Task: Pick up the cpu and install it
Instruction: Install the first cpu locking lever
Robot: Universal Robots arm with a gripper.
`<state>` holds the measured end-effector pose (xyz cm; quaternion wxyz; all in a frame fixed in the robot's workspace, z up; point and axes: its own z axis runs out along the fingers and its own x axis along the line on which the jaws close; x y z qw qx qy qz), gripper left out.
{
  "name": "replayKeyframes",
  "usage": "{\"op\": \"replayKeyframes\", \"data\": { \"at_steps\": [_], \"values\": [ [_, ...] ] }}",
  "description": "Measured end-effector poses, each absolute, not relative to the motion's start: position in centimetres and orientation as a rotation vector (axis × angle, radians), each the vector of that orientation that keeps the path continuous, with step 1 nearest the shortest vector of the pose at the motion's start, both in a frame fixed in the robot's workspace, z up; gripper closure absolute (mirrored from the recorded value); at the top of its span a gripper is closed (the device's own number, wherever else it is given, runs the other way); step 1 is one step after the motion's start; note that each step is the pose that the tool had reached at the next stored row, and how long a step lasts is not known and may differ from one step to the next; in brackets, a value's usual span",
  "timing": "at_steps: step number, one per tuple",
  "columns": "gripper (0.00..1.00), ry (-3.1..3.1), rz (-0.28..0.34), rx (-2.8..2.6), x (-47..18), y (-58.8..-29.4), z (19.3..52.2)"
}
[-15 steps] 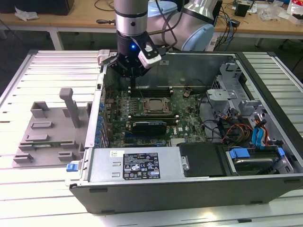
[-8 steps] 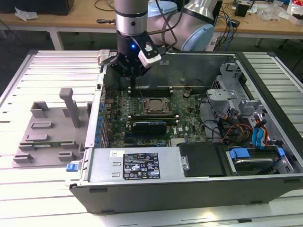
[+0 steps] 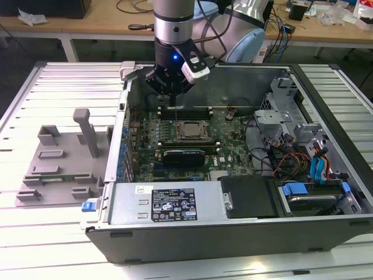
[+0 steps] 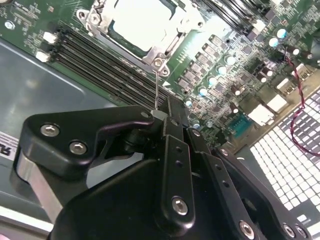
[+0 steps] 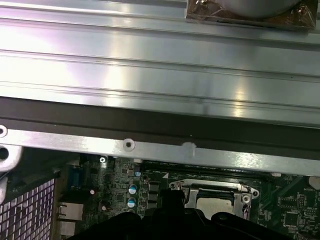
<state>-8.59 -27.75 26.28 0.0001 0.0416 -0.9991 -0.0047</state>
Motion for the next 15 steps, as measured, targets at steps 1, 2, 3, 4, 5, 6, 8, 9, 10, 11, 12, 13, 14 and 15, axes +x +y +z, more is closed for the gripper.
{"op": "replayKeyframes", "data": {
  "at_steps": [1, 2, 3, 4, 5, 6, 8, 9, 10, 11, 12, 13, 14, 15],
  "values": [
    [0.89, -3.139, -0.015, 0.131, -8.4, -27.7, 26.3],
    [0.89, -3.139, -0.015, 0.131, -8.2, -27.7, 26.3],
    [0.89, -3.139, -0.015, 0.131, -8.1, -27.7, 26.3],
    [0.89, -3.139, -0.015, 0.131, -7.9, -27.7, 26.3],
    [0.89, -3.139, -0.015, 0.131, -7.6, -27.7, 26.3],
    [0.89, -3.139, -0.015, 0.131, -7.6, -27.7, 26.3],
    [0.89, -3.138, -0.015, 0.131, -7.3, -27.7, 26.3],
    [0.89, -3.139, -0.015, 0.131, -7.1, -27.7, 26.3],
    [0.89, -3.139, -0.015, 0.131, -7.0, -27.7, 26.3],
    [0.89, -3.139, -0.015, 0.131, -6.8, -27.7, 26.3],
    [0.89, -3.138, -0.015, 0.131, -6.4, -27.7, 26.3],
    [0.89, -3.139, -0.015, 0.131, -6.3, -27.7, 26.2],
    [0.89, -3.139, -0.015, 0.131, -6.1, -27.7, 26.2],
    [0.89, -3.139, -0.015, 0.131, -5.9, -27.7, 26.2]
  ]
}}
